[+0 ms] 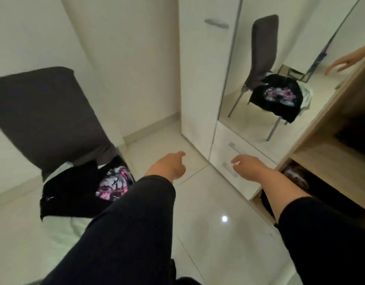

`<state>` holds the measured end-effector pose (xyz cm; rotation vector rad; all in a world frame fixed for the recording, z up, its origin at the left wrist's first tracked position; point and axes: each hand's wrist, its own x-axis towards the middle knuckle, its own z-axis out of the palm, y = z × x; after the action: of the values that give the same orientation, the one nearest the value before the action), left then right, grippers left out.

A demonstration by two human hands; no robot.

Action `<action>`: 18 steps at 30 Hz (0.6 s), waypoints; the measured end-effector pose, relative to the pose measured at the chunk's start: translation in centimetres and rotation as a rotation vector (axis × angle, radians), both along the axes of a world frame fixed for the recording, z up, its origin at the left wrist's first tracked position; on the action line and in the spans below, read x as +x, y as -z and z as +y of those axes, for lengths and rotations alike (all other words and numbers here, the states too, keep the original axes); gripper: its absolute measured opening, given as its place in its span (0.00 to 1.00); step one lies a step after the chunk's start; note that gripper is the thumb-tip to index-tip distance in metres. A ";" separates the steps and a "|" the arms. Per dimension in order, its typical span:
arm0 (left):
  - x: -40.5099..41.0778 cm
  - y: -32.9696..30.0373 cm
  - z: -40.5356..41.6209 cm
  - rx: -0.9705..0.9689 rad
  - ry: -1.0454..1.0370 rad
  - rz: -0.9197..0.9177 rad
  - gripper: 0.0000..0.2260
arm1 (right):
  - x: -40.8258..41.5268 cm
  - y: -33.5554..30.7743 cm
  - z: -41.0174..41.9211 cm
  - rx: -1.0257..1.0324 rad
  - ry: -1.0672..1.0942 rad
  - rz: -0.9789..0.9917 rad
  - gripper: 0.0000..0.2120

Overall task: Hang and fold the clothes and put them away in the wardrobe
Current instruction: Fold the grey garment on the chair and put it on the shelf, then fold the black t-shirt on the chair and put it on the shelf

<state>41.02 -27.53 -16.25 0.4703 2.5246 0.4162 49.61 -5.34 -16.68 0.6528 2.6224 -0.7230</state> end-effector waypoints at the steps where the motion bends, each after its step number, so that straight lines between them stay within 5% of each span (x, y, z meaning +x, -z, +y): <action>1: 0.0 0.2 -2.6 0.002 -0.048 -0.007 0.24 | -0.9 0.2 -1.9 -0.009 -0.039 0.008 0.17; 18: -3.2 7.3 -39.3 -0.009 -0.603 -0.073 0.24 | -15.9 6.7 -36.0 -0.012 -0.607 -0.085 0.16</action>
<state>37.83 -66.80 -23.51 -0.3228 2.5557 0.6244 33.71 -41.31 -23.41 -0.1269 2.5227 -0.5025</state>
